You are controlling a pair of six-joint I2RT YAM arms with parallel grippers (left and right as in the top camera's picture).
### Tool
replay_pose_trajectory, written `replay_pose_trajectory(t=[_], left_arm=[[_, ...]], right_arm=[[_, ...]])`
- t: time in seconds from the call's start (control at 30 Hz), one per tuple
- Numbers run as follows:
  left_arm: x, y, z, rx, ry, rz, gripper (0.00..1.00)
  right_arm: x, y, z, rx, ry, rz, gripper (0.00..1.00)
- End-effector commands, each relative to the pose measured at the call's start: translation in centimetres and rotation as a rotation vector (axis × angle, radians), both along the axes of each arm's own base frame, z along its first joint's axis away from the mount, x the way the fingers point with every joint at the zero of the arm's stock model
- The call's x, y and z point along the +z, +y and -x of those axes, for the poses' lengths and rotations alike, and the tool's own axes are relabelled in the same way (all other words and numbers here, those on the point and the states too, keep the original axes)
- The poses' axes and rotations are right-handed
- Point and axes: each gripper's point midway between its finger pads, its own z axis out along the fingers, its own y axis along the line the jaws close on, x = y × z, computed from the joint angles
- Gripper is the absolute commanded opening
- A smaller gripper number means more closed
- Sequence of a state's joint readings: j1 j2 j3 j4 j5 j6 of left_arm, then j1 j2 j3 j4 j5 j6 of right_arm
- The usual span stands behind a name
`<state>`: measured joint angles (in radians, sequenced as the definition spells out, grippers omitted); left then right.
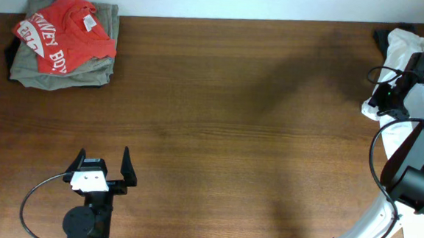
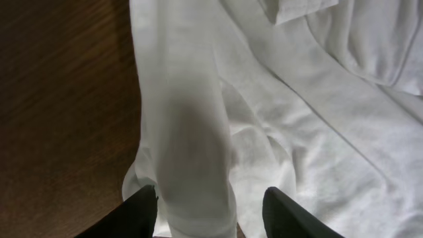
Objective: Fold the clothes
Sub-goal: 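Grasp the white T-shirt with the right gripper and fling it onto the table center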
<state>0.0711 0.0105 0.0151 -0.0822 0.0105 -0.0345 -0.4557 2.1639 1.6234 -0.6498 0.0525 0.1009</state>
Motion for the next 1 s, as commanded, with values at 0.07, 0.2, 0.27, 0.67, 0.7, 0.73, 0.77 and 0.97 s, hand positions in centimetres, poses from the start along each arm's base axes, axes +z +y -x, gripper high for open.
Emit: replay_pose_trajectory(t=[0.07, 0.2, 0.27, 0.67, 0.7, 0.73, 0.77, 0.97], left_arm=[[-0.2, -0.1, 0.0, -0.004, 0.003, -0.005, 0.99], [-0.2, -0.1, 0.0, -0.004, 0.003, -0.005, 0.99], [-0.2, -0.1, 0.0, -0.004, 0.003, -0.005, 0.99], [-0.2, -0.1, 0.0, -0.004, 0.003, -0.005, 0.99], [-0.2, -0.1, 0.0, -0.004, 0.003, -0.004, 0.99], [-0.2, -0.1, 0.0, -0.004, 0.003, -0.005, 0.99], [-0.2, -0.1, 0.0, -0.004, 0.003, -0.005, 0.99], [-0.2, -0.1, 0.0, -0.004, 0.003, -0.005, 0.99]], right_arm=[[-2.8, 0.3, 0.3, 0.003, 0.048, -0.019, 0.52], [-1.8, 0.0, -0.3, 0.002, 0.031, -0.011, 0.33], [-0.1, -0.2, -0.8, 0.000, 0.018, -0.011, 0.27], [14.7, 29.3, -11.4, 0.633, -0.333, -0.187, 0.04], [15.2, 35.9, -11.1, 0.746, -0.365, -0.203, 0.04], [15.4, 42.1, -10.0, 0.858, -0.386, -0.220, 0.04], [15.5, 47.1, -8.5, 0.947, -0.396, -0.236, 0.04], [13.5, 67.0, 5.0, 1.348, -0.350, -0.309, 0.27]])
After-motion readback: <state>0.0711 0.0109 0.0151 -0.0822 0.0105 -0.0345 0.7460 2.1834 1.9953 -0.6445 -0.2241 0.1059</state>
